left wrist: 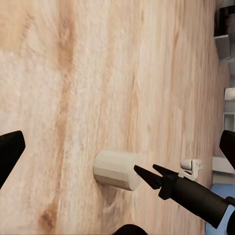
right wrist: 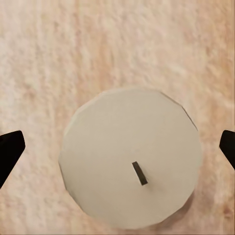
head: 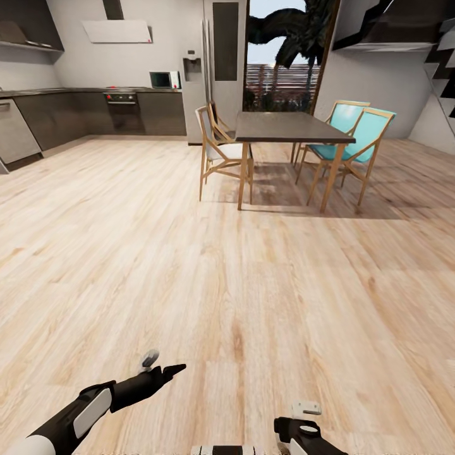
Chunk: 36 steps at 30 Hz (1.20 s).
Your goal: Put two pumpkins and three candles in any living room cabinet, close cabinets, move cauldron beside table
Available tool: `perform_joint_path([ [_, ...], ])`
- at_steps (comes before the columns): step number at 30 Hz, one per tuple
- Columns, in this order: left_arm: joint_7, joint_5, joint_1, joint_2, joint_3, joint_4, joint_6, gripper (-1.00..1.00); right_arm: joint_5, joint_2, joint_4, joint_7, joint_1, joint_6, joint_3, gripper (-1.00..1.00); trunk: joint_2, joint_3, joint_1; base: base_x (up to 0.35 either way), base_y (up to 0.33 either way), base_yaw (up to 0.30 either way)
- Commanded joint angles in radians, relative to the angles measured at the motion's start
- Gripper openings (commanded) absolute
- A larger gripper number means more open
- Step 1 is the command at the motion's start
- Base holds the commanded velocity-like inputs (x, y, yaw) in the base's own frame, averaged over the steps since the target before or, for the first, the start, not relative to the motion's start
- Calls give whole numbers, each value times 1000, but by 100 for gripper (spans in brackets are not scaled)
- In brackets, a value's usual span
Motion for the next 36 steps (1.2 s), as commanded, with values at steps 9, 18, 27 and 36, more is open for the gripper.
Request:
perform_joint_path([
  [9,-1,11,-1,1,-4,0,8,100,-6,0,-2,-7,0,-6,9,100,-2,-36,4,0,0,0],
  [18,-1,11,-1,1,-4,0,8,100,-8,0,-2,-7,0,-18,9,100,-4,-59,6,0,0,0],
  [27,-1,11,-1,1,-4,0,8,100,-8,0,-2,-7,0,-19,9,100,-5,-78,9,0,0,0],
  [36,-1,11,-1,1,-4,0,8,100,-8,0,-2,-7,0,-19,9,100,-5,-78,9,0,0,0],
])
